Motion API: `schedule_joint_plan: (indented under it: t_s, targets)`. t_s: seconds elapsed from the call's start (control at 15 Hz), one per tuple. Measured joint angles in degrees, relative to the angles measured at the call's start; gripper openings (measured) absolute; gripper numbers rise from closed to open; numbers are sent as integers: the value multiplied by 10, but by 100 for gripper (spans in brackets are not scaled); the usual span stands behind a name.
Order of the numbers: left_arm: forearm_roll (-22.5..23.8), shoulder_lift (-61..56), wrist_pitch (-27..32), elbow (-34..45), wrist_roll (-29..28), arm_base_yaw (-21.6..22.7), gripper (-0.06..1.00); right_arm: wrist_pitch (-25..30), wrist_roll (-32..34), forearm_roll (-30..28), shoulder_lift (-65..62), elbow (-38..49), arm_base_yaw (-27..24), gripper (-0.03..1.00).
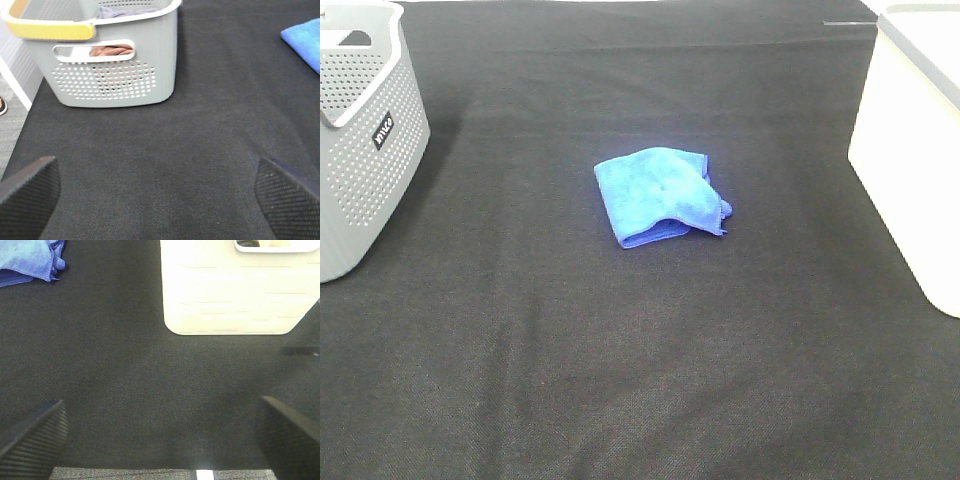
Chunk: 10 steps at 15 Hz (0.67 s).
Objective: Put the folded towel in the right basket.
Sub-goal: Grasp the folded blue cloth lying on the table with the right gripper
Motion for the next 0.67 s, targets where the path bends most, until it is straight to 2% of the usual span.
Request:
schedule_joint_plan:
  t_s: [0.67]
  targets:
    - [-23, 0, 0, 0, 15, 0, 99, 0, 0, 1, 0, 0, 0, 98]
